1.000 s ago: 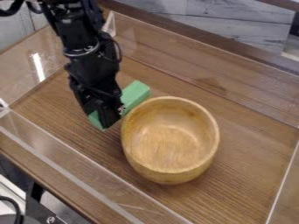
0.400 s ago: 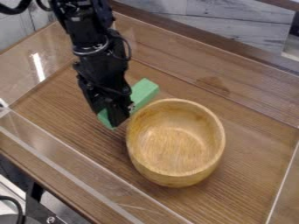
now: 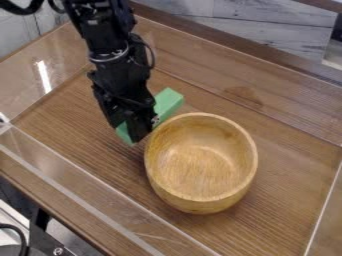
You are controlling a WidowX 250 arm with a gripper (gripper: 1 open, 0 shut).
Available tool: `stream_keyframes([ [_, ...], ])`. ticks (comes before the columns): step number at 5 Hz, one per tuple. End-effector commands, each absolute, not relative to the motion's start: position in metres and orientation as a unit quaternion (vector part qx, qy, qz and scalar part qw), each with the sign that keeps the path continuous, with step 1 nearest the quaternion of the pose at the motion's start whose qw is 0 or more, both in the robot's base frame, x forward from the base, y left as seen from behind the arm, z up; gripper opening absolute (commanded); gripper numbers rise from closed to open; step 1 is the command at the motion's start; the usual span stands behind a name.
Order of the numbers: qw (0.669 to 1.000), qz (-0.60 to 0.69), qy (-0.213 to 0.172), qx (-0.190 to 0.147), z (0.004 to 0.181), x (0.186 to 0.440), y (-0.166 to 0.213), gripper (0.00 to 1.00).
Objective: Put the green block in the brown bowl
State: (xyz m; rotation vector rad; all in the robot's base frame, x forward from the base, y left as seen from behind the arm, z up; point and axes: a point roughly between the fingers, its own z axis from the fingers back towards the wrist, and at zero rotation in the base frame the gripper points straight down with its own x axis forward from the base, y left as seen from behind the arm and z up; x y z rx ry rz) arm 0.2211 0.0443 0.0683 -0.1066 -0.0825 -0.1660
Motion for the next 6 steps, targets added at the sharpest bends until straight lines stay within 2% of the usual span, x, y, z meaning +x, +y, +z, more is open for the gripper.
stream_keyframes([
  [1, 0.994, -0.086, -0.062, -0.041, 0.077, 0.233, 0.046, 0.0],
  [6, 0.994, -0.076, -0.066, -0.037, 0.097, 0.232, 0.032, 0.0],
])
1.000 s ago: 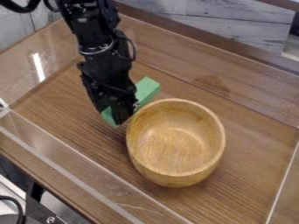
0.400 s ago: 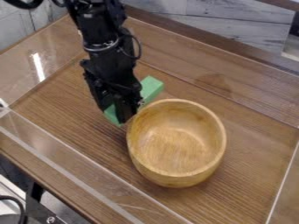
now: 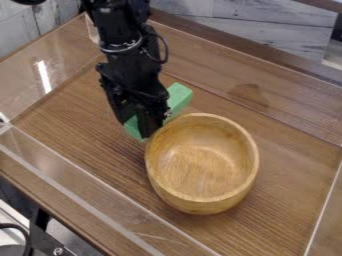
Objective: Put the green block in the brown bowl
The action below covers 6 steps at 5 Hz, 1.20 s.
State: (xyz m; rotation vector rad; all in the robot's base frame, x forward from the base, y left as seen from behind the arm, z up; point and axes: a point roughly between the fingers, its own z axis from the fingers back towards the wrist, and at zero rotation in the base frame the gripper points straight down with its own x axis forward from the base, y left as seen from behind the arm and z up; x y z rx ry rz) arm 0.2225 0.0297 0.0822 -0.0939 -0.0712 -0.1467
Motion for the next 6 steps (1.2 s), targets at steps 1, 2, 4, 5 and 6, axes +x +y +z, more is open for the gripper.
stream_keyframes([
  [1, 0.994, -0.074, -0.067, -0.036, 0.099, 0.23, 0.027, 0.0],
  [2, 0.994, -0.073, -0.068, -0.036, 0.101, 0.228, 0.022, 0.0],
  [4, 0.994, -0.071, -0.069, -0.036, 0.104, 0.224, 0.012, 0.0],
  [5, 0.995, -0.07, -0.068, -0.036, 0.105, 0.222, 0.007, 0.0],
  [6, 0.995, -0.069, -0.068, -0.036, 0.105, 0.219, 0.002, 0.0],
])
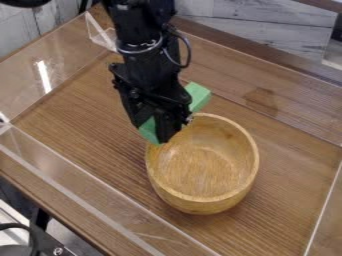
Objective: Put the green block in the brown bowl
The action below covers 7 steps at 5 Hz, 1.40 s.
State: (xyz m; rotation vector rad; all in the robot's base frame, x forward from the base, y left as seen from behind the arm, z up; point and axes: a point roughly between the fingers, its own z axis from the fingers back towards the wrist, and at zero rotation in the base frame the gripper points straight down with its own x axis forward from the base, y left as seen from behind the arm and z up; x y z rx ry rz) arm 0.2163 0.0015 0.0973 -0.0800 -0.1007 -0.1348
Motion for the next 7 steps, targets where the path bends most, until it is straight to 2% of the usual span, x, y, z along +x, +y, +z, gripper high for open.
stream_keyframes([
  [1, 0.995, -0.067, -0.067, -0.036, 0.105, 0.218, -0.003, 0.0],
  [7, 0.995, -0.065, -0.069, -0.037, 0.094, 0.215, -0.035, 0.0],
])
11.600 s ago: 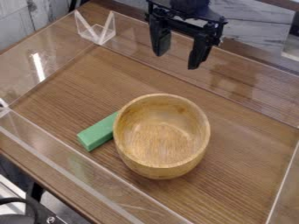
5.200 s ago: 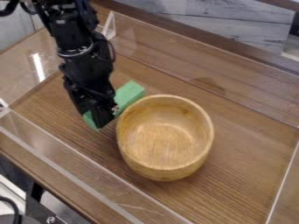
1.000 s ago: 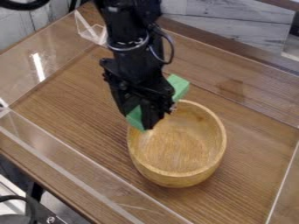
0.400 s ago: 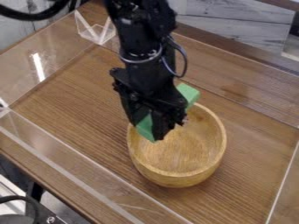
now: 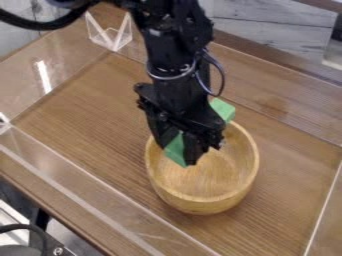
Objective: Put the green block in the brown bowl
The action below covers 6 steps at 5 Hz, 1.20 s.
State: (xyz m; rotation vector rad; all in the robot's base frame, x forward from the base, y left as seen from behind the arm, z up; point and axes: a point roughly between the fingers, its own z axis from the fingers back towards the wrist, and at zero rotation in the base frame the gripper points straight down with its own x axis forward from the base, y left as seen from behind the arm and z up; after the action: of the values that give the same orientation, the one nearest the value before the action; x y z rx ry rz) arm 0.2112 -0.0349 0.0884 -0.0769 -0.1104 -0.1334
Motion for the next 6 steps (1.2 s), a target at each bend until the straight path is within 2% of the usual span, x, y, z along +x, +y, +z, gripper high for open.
stream_keyframes([
  [1, 0.995, -0.063, -0.068, -0.036, 0.092, 0.216, -0.041, 0.0],
  [6, 0.996, -0.061, -0.051, -0.03, 0.075, 0.216, -0.062, 0.0],
])
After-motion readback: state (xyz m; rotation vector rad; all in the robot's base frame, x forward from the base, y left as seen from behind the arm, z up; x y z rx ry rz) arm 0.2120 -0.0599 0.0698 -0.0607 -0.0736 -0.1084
